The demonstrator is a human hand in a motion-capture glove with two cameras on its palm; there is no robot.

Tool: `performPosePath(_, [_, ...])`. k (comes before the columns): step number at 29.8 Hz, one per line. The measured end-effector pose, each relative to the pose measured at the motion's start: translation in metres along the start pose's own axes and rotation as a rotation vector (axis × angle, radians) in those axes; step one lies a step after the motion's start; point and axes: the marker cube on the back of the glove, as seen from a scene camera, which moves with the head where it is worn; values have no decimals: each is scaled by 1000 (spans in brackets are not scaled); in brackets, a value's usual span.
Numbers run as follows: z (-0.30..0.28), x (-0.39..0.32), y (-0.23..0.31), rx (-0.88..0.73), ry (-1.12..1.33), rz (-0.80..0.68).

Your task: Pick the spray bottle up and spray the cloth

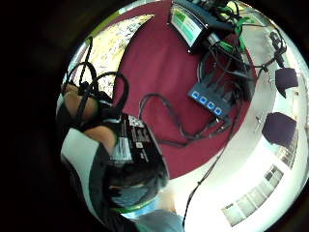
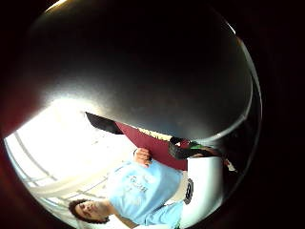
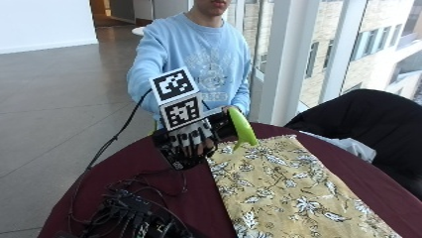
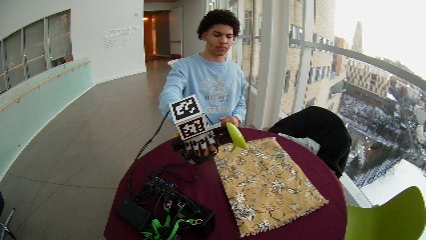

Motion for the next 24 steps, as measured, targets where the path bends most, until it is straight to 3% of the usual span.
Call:
performPosePath(10, [9,-16,6,28,-49,-74])
performPosePath(24, [72,-111,65,246,-555,-478])
